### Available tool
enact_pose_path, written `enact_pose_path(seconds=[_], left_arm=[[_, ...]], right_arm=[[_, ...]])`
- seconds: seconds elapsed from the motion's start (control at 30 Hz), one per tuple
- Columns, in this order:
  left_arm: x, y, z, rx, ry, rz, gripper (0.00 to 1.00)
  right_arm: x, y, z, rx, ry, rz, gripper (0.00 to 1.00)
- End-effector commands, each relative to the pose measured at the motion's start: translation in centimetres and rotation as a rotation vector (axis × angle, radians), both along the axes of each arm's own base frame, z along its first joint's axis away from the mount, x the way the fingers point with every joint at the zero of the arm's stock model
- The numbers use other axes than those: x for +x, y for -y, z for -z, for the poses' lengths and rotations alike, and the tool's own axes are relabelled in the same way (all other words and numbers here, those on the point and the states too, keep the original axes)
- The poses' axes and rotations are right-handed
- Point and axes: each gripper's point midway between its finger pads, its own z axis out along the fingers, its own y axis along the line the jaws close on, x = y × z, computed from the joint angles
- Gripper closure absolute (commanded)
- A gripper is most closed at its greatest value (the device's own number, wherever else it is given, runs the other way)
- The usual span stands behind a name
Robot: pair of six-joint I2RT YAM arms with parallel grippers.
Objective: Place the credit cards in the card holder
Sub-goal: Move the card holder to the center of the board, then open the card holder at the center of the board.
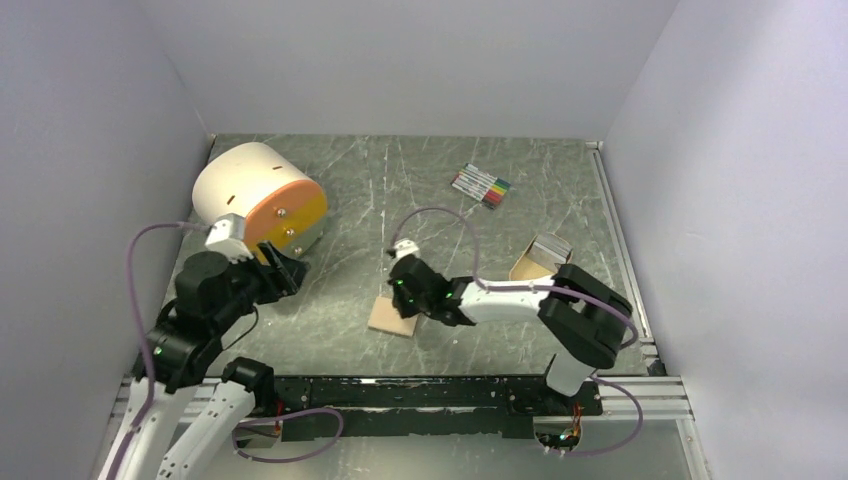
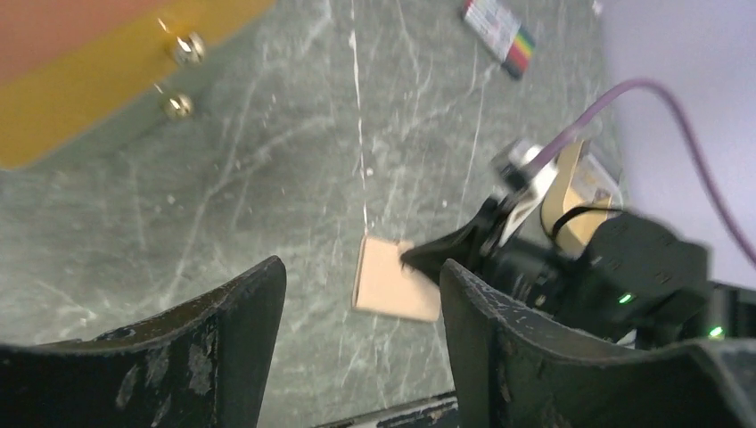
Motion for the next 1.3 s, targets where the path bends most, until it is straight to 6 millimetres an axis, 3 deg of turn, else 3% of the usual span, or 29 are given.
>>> enact_pose_path(seconds=[0.0,0.23,0.47,0.7,1.03,1.27], left_arm=[[0.8,3.7,2.5,-0.092,-0.090,0.149,0.33],[1.5,7.2,6.0,-0.206,-0.199,0.273,0.36],[2.1,7.6,8.0,-0.217,-0.230,0.277,0.33],[2.0,8.5,12.1,-0.219,-0.340,0.311,0.33],[2.0,10.9,14.1,-0.339,-0.380,0.380,0.33],[2.0,11.6,15.3,-0.310,-0.409,0.390,0.41]], right_arm=[[0.7,1.6,-1.4,0.200,-0.166,0.117,1.00],[1.4,3.1,-5.2,0.480,-0.275,0.223,1.00],[1.8,4.2,-8.2,0.664,-0.333,0.280,1.00],[0.2,4.0,-11.9,0.816,-0.378,0.206,1.00],[-0.5,5.1,-10.3,0.783,-0.397,0.244,1.00],[1.8,6.8,-8.3,0.718,-0.370,0.315,1.00]])
